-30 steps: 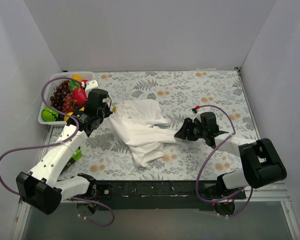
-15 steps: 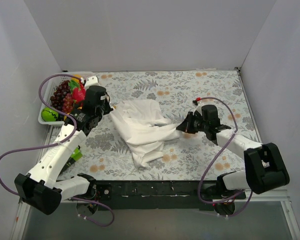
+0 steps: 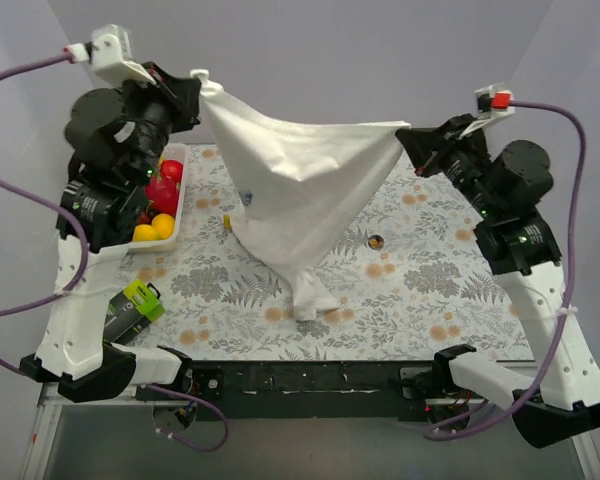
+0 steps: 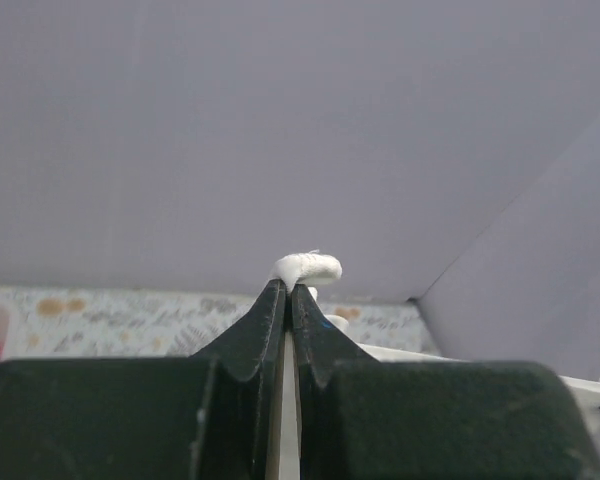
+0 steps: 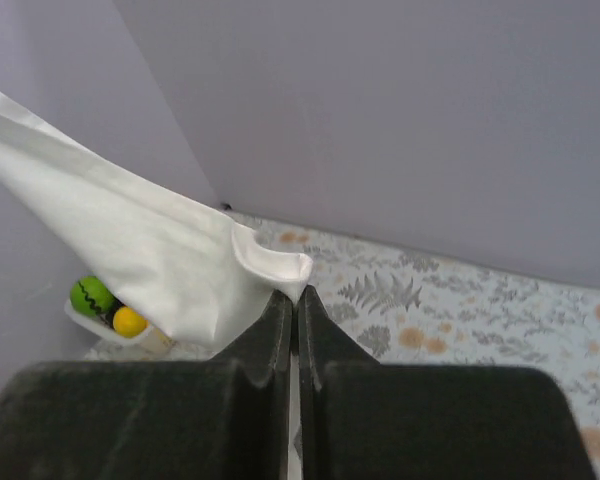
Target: Pin the brooch onto the clothing
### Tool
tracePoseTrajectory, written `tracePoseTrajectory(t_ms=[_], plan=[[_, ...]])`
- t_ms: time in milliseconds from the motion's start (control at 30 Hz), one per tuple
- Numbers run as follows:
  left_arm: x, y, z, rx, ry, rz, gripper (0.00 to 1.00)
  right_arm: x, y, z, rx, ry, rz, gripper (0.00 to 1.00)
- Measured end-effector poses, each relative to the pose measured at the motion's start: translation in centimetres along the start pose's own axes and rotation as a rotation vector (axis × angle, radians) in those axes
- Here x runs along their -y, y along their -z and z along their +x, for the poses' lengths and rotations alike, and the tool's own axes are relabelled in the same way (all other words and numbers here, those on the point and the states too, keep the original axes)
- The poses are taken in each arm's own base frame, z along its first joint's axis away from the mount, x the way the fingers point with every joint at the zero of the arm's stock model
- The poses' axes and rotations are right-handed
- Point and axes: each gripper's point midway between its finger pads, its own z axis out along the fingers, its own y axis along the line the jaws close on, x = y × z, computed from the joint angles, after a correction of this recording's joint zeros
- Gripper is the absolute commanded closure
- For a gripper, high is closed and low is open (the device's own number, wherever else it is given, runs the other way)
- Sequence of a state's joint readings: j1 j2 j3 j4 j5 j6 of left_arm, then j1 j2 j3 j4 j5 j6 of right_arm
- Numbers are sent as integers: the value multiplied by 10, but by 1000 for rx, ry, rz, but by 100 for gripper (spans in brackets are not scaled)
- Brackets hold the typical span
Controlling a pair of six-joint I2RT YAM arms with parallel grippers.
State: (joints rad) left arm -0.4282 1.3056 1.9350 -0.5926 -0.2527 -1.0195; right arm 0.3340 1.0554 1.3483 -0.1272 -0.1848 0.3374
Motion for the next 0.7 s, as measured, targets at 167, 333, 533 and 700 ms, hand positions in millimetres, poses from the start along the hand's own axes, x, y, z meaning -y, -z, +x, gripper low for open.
tracePoseTrajectory(t_ms=[167, 333, 533, 700], plan=[[43, 57, -109, 250, 42, 183, 100, -41, 45, -83, 187, 79, -67, 99], [61, 120, -168, 413, 63, 311, 100, -75, 85, -132, 302, 122, -143, 99], [71, 169, -201, 519, 72, 400, 100, -108, 123, -171, 394, 160, -223, 99], [72, 177, -209, 548, 77, 412, 100, -116, 138, -183, 426, 174, -231, 99]])
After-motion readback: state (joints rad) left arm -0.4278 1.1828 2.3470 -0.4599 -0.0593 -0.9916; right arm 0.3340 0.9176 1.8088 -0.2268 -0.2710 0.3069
